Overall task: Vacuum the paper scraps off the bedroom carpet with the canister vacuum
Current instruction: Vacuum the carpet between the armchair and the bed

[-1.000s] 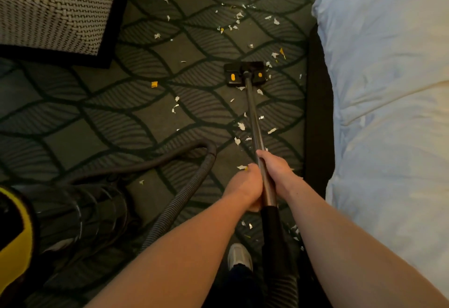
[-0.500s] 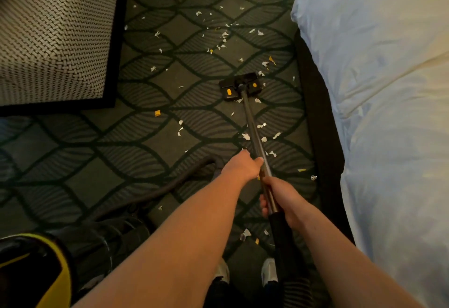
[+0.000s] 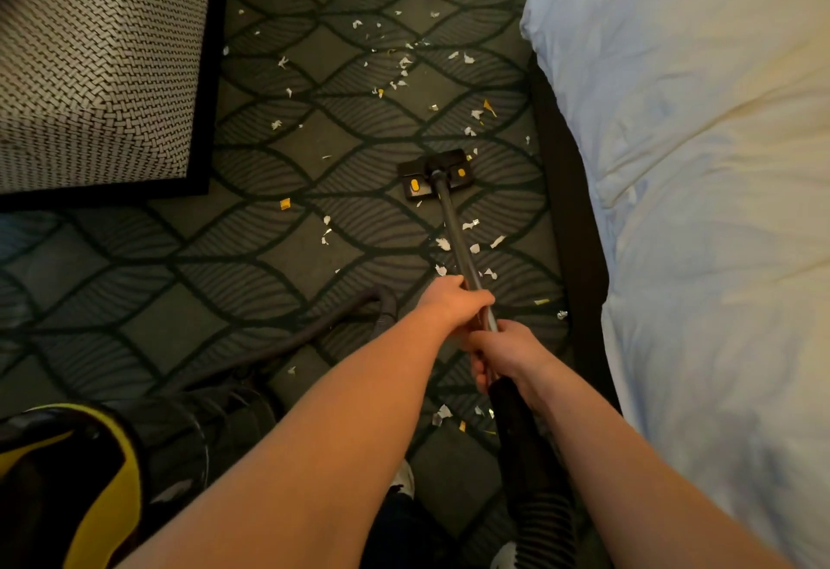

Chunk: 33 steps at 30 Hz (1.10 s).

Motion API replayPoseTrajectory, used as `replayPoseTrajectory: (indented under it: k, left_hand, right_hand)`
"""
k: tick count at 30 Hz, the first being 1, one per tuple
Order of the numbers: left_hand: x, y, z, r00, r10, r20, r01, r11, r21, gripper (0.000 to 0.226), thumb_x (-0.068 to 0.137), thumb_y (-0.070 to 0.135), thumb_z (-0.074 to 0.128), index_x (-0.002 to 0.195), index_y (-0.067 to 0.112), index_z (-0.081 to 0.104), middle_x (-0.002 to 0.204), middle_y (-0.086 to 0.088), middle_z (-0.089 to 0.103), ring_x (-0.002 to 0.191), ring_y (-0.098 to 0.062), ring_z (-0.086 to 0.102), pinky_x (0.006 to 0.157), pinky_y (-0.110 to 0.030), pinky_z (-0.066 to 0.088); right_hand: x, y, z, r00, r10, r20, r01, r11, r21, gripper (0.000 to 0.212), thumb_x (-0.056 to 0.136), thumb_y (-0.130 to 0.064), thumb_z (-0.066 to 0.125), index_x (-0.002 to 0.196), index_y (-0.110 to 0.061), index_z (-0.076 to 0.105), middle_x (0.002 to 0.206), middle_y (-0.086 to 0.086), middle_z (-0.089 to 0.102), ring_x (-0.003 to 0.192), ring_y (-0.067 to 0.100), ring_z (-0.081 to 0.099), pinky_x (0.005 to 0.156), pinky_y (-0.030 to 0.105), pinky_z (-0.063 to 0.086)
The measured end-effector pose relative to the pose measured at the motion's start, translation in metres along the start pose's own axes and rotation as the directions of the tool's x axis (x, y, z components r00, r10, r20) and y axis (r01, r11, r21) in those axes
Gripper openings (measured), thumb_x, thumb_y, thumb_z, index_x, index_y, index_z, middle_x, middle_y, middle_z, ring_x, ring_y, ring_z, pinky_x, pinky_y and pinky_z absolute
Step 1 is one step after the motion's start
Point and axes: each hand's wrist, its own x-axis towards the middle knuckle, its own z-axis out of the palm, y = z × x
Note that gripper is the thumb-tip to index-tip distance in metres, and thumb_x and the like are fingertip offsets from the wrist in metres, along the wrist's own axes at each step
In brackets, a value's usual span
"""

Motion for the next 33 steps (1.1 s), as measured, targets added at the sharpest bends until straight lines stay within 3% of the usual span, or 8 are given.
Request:
replayPoseTrajectory:
  k: [4,8,13,18,22,27,30,33]
  left_hand:
    - [-0.014,0.000,0.015,0.997,-0.051,0.050,0.056,0.991,-0.117,0.065,0.069,0.038,0.078,0.125,0.014,0.056,0.113,-0.004,0.065,0.105,-0.019,0.062,0.095,-0.036,0.051]
    - [-0.027,-0.003,0.041,0.999,-0.030,-0.039,0.026,0.996,-0.083,0.043,0.067,0.030,0.074,0.103,0.010,0.061,0.101,-0.011,0.067,0.096,-0.025,0.065,0.089,-0.040,0.055]
    - [-0.056,-0.010,0.076,0.999,-0.049,-0.015,0.049,0.998,-0.050,0.040,0.073,0.029,0.071,0.106,0.010,0.058,0.104,-0.011,0.065,0.098,-0.025,0.064,0.090,-0.041,0.054]
    - [-0.074,-0.009,0.098,0.996,-0.071,-0.045,0.068,0.996,-0.058,0.045,0.075,0.027,0.070,0.114,0.009,0.058,0.110,-0.013,0.065,0.100,-0.026,0.063,0.089,-0.039,0.054]
    - [-0.094,-0.010,0.115,0.995,-0.088,-0.055,0.085,0.995,-0.059,0.025,0.075,0.025,0.071,0.094,0.012,0.060,0.103,-0.011,0.067,0.098,-0.026,0.065,0.087,-0.037,0.056]
    - [-0.124,-0.016,0.136,0.995,-0.101,-0.020,0.099,0.991,-0.089,0.044,0.079,0.026,0.072,0.118,0.010,0.057,0.113,-0.011,0.064,0.101,-0.024,0.063,0.090,-0.036,0.054]
    - [-0.144,-0.020,0.149,0.995,-0.102,-0.021,0.099,0.987,-0.126,0.063,0.084,0.027,0.070,0.139,0.008,0.044,0.130,-0.012,0.057,0.115,-0.026,0.057,0.098,-0.036,0.049]
    - [-0.162,-0.027,0.162,0.994,-0.109,-0.016,0.106,0.985,-0.139,0.067,0.087,0.028,0.067,0.144,0.008,0.038,0.136,-0.011,0.052,0.122,-0.026,0.053,0.100,-0.034,0.045]
  right_hand:
    - [-0.002,0.009,-0.007,0.999,-0.033,0.004,0.033,0.999,-0.008,0.011,0.091,0.002,0.050,0.085,-0.006,0.055,0.054,0.009,0.042,0.042,0.015,0.042,0.039,0.022,0.039]
    - [-0.006,0.029,-0.019,1.000,-0.030,-0.001,0.030,1.000,-0.004,0.015,0.090,0.004,0.048,0.083,-0.007,0.056,0.051,0.007,0.043,0.039,0.014,0.042,0.038,0.021,0.039]
    - [-0.019,0.067,-0.040,1.000,-0.027,0.000,0.027,0.999,-0.046,0.012,0.090,0.002,0.050,0.090,-0.006,0.060,0.046,0.005,0.048,0.036,0.014,0.046,0.042,0.026,0.042]
    - [-0.022,0.083,-0.055,1.000,0.004,0.025,-0.003,0.999,-0.035,0.014,0.090,0.003,0.050,0.084,-0.007,0.057,0.046,0.007,0.044,0.032,0.013,0.043,0.037,0.021,0.041]
    - [-0.038,0.100,-0.069,0.997,0.042,0.060,-0.041,0.999,-0.031,0.016,0.091,0.003,0.050,0.081,-0.007,0.056,0.046,0.007,0.043,0.032,0.012,0.043,0.035,0.019,0.040]
    - [-0.066,0.120,-0.085,0.994,0.066,0.092,-0.061,0.997,-0.054,0.020,0.092,0.004,0.049,0.076,-0.007,0.055,0.047,0.005,0.043,0.035,0.011,0.042,0.035,0.017,0.039]
    - [-0.081,0.134,-0.093,0.991,0.088,0.098,-0.081,0.994,-0.076,0.017,0.093,0.004,0.047,0.083,-0.006,0.056,0.055,0.007,0.044,0.041,0.012,0.043,0.035,0.018,0.040]
    - [-0.088,0.152,-0.098,0.989,0.100,0.108,-0.090,0.992,-0.093,0.017,0.094,0.001,0.047,0.082,-0.006,0.056,0.056,0.007,0.044,0.042,0.012,0.043,0.036,0.019,0.040]
